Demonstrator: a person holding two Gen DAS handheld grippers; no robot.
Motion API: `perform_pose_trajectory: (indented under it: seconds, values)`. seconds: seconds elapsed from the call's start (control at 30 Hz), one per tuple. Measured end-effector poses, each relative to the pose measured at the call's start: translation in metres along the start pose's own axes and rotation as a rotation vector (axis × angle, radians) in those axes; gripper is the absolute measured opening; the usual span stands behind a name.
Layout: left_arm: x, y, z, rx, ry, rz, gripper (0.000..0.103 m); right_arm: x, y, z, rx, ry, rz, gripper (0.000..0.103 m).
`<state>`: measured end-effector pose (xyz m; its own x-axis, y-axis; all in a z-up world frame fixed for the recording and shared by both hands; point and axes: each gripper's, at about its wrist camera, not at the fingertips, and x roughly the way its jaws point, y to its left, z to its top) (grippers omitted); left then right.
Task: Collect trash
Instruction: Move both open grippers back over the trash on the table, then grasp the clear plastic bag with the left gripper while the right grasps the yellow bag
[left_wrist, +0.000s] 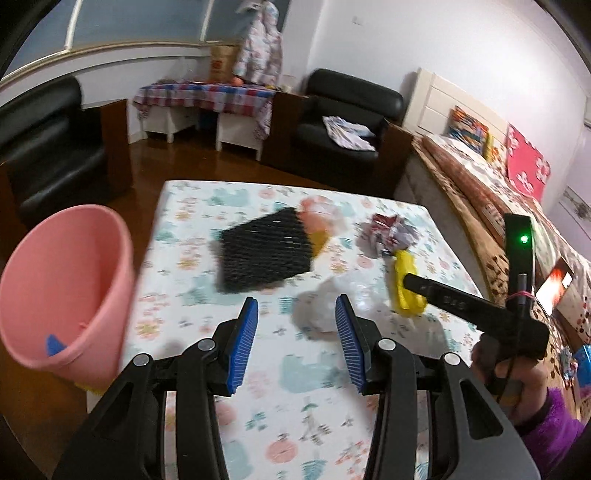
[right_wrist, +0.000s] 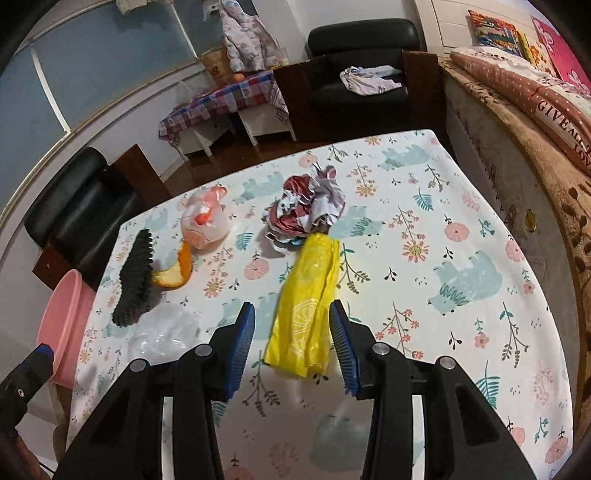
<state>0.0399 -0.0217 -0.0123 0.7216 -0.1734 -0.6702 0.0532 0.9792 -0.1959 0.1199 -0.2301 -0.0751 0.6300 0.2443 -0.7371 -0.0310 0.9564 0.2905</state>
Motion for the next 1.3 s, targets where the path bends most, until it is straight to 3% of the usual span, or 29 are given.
perform_pose_trajectory:
  seconds: [0.3, 0.7, 0.83, 1.0, 1.07, 1.2, 1.27, 1.3]
  values:
    - [0.041, -0.035, 0.007, 0.057, 0.059, -0.050, 0.044, 0.017, -0.009, -0.004, 0.018, 0.047, -0.021, 0.042]
    - [0.072, -0.036, -0.009, 0.098, 0.106, -0.001, 0.044, 0.020, -0.006, -0.004, 0.007, 0.041, -0.026, 0.045]
    - [0.071, -0.033, -0.016, 0.096, 0.111, 0.008, 0.043, 0.019, -0.005, -0.004, 0.007, 0.043, -0.021, 0.037]
    - [0.065, -0.033, -0.019, 0.106, 0.101, 0.007, 0.031, 0.018, -0.008, -0.004, 0.017, 0.037, -0.023, 0.033]
    - [0.063, -0.032, -0.019, 0.102, 0.098, 0.002, 0.024, 0.018, -0.009, -0.004, 0.020, 0.040, -0.023, 0.025]
    - [0.057, -0.029, -0.021, 0.098, 0.091, -0.002, 0.018, 0.017, -0.011, -0.006, 0.025, 0.050, -0.007, 0.019]
    - [0.053, -0.028, -0.021, 0.093, 0.085, -0.005, 0.007, 0.014, -0.012, -0.007, 0.026, 0.047, 0.001, 0.017]
    - [0.050, -0.027, -0.020, 0.088, 0.080, -0.008, 0.007, 0.012, -0.013, -0.008, 0.026, 0.044, 0.005, 0.017]
